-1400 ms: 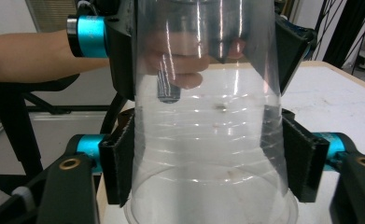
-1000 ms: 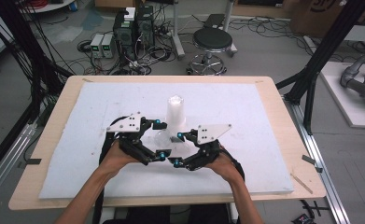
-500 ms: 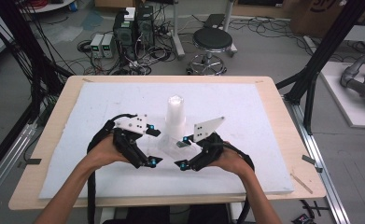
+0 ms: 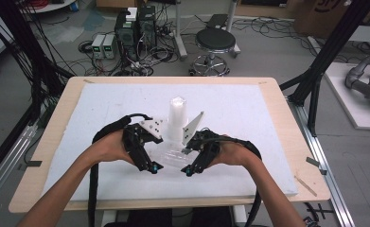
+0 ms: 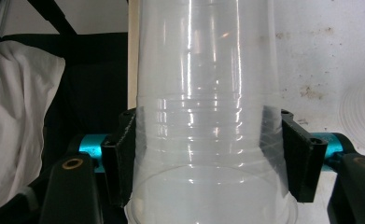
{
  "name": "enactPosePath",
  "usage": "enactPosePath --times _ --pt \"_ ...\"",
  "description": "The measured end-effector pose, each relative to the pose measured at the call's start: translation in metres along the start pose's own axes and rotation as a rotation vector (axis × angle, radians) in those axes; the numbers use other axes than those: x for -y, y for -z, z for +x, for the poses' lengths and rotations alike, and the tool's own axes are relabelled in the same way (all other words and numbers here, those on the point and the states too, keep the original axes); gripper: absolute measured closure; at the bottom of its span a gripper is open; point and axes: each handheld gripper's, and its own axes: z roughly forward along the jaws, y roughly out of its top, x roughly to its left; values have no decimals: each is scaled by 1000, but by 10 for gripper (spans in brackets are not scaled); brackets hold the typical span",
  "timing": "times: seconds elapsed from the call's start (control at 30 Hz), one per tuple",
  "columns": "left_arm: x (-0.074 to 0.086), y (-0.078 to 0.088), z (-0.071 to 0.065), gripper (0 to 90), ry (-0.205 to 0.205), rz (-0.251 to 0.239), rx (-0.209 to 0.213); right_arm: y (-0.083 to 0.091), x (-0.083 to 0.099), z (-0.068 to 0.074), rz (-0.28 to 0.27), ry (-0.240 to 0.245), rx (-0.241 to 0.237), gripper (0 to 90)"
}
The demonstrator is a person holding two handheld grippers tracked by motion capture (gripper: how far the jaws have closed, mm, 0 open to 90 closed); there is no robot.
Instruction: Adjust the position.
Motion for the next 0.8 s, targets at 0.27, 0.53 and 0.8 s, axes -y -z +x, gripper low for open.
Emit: enactPosePath --times 0.27,0.53,0.8 --pt "-5 -6 2 121 -26 -20 7 0 -1 -1 2 7 3 325" --pt "-9 -11 1 134 -38 -24 11 1 -1 0 1 2 2 326" --pt "-11 -15 0 183 -54 -34 27 1 -1 0 3 7 1 327"
